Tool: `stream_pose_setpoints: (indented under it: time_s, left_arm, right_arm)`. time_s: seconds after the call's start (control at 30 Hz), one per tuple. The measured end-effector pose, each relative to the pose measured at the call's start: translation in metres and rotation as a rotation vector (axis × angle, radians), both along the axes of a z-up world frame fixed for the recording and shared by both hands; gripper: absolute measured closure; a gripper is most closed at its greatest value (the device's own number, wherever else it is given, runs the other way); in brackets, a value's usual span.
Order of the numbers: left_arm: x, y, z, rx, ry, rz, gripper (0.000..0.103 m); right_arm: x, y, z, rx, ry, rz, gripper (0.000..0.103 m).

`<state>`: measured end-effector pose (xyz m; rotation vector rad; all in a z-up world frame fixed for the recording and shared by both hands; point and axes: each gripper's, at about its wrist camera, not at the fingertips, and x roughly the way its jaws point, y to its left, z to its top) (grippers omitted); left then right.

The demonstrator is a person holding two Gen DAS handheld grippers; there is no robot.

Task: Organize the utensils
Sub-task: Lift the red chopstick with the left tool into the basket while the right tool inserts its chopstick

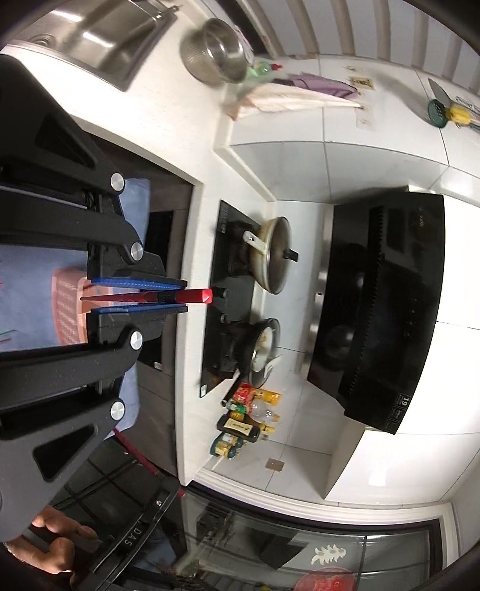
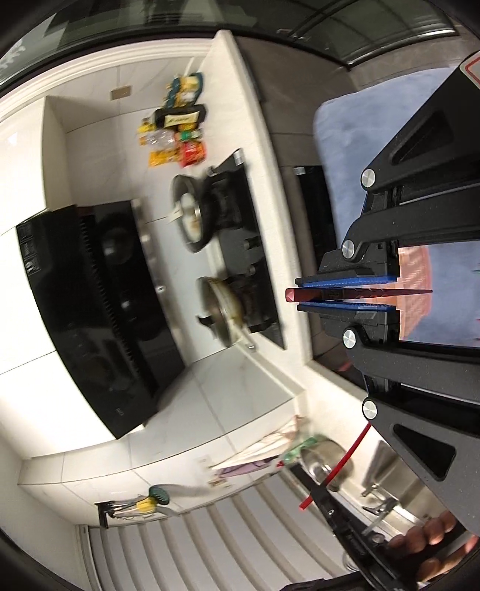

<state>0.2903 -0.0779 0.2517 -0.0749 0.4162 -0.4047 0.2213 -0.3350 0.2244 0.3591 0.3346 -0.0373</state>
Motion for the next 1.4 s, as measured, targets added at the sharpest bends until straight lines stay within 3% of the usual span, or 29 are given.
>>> stream_pose_setpoints:
  time_s: [0.3,0.53,0.77,0.9,0.97,1.0,1.03,1.4]
  left_arm:
    - [0.05,-0.026,-0.033,0.02,0.036,0.004,0.096]
    - [0.069,-0.037,-0.076,0.048,0.12,0.001,0.096]
    - [0.079,-0.037,-0.1,0.049,0.179,0.001,0.096]
    - [0.08,-0.038,-0.105,0.057,0.184,0.014,0.095]
    - [0.08,-0.036,-0.104,0.057,0.183,0.029,0.083]
    - [0.079,-0.036,-0.103,0.056,0.185,0.036,0.072]
    - [0.077,-0.034,-0.102,0.051,0.181,0.042,0.069]
    - [0.051,-0.024,-0.095,0.06,0.171,0.045,0.069]
  right_arm:
    - [0.064,0.002,-0.027,-0.011,0.056,0.008,0.096]
    - [0.085,0.005,-0.068,-0.002,0.141,0.023,0.096]
    - [0.095,0.013,-0.098,-0.021,0.207,0.036,0.096]
    - [0.095,0.013,-0.102,-0.021,0.213,0.034,0.093]
    - [0.093,0.013,-0.1,-0.031,0.208,0.023,0.085]
    - [0.091,0.012,-0.099,-0.03,0.205,0.019,0.083]
    - [0.091,0.011,-0.098,-0.027,0.202,0.017,0.081]
    - [0.053,0.019,-0.09,-0.047,0.197,0.016,0.081]
